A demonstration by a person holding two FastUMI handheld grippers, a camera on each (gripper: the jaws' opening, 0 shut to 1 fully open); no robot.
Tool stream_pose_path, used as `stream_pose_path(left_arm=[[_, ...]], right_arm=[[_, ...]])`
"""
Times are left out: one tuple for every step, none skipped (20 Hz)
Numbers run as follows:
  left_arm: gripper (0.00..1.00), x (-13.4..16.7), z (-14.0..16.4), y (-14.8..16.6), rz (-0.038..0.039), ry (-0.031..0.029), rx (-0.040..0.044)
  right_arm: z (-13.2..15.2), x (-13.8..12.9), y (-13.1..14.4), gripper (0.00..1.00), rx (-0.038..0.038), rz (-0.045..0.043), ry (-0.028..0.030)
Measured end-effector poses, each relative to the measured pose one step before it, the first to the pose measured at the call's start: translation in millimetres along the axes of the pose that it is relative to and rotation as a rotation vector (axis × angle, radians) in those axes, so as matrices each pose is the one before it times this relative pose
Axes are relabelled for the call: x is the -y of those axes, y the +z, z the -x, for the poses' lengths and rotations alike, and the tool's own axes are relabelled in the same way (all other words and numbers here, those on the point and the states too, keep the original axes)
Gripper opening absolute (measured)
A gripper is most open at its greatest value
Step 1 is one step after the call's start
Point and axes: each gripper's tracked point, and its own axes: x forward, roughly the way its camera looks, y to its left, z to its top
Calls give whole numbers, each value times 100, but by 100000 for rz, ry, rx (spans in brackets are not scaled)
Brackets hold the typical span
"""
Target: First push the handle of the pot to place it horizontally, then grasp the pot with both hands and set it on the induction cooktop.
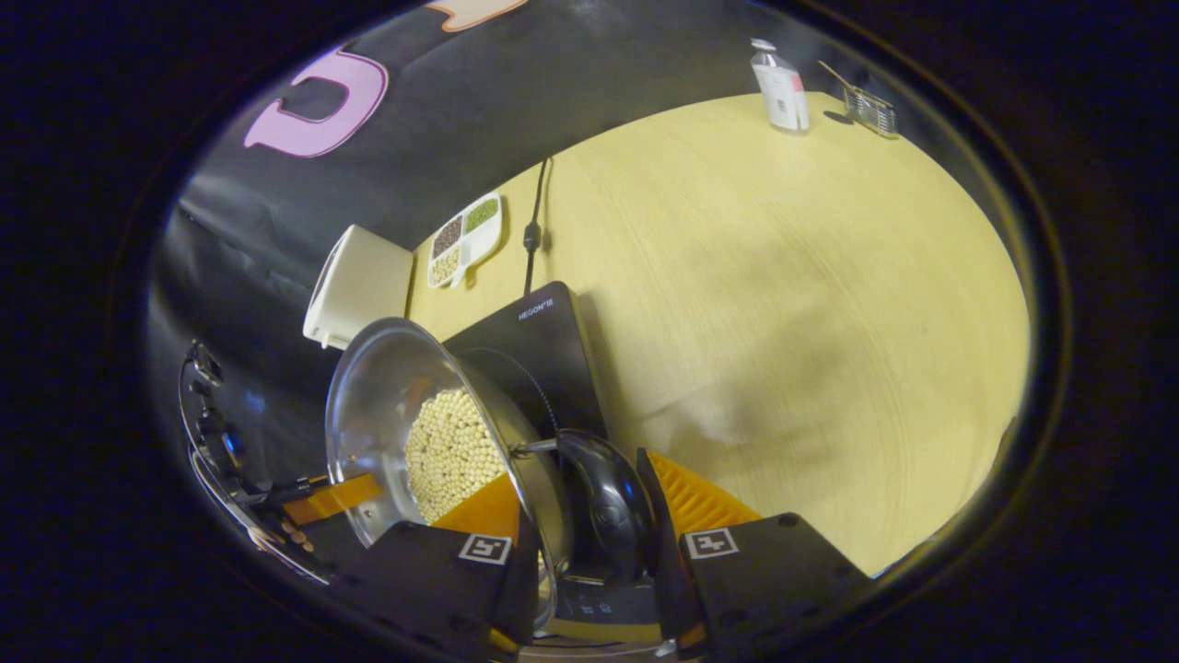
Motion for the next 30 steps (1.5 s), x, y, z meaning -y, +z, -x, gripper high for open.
stream_pose_path(left_arm=[[59,-153,-109,226,-332,509,642],[58,-56,94,51,-226,327,337],[59,-94,-70,73,-29,260,123],[59,-125,-149,92,-89,118,-132],[59,30,-126,147,-52,145,258],[58,56,-137,148,-296,59,-247],[58,12,-112,86,-887,-71,-3],[58,1,-108,133,-441,-33,98],[59,72,-6,61,-345,-377,38],[58,11,-90,17,222,-187,-123],[58,-19,-190,-169,376,-386,-479],[58,-41,-30,0,887,-338,-78],[58,-110,-257,146,-233,-240,561],[59,-127,-58,56,-49,29,-143],[59,51,71,1,-530,-92,227],[60,-32,-43,160,-378,-85,214],[60,-40,-39,-41,-384,-195,-92],[61,-3,-5,38,-204,-217,196],[61,-33,-42,15,99,-158,-20],[61,-5,-20,-45,169,-109,171],[61,-9,12,11,180,-80,-27],[61,-36,-24,75,146,-98,244],[62,21,7,-48,30,-182,-92],[62,-12,-21,39,-105,-171,152],[62,-32,-68,3,-241,-140,-61],[62,21,22,70,-162,-41,18],[63,-40,-4,-73,-50,-3,-121],[62,-28,23,34,151,74,128],[63,-21,-59,-37,318,198,-104],[63,10,34,-8,674,325,314]], right_arm=[[-246,-23,158,53,230,-126,246],[-229,-61,-13,53,156,-139,284],[-181,-47,74,53,-22,-380,6],[-232,14,19,53,103,-105,-220],[-199,104,130,53,45,-37,-371],[-153,87,-55,53,-116,15,-461],[-96,53,141,53,99,53,-250],[-41,19,-68,53,-40,134,52],[-86,-41,287,53,802,124,79],[-78,-5,61,53,45,37,277],[-4,-100,121,53,237,-203,509],[-98,-48,115,53,487,-185,271],[-67,21,84,53,-269,35,441],[12,-79,-181,53,80,-36,251],[-27,6,74,53,138,220,94],[-16,17,-108,53,-35,138,93],[34,3,-5,53,-85,201,196],[-57,-24,-51,53,42,166,142],[16,-37,58,53,22,69,132],[40,47,-58,53,27,134,124],[283,-4,24,59,-284,119,62],[-488,9,-57,50,19,139,249],[100,-9,29,50,40,-189,-163],[122,-24,-67,50,-33,26,-59],[-6,10,14,55,-365,-239,-177],[-29,17,-110,50,-239,-257,-127],[5,-29,-22,56,-628,-221,66],[34,-77,-92,56,-405,-205,-5],[-44,57,90,56,-74,-90,-3],[87,-57,-77,60,-307,-168,-40]])
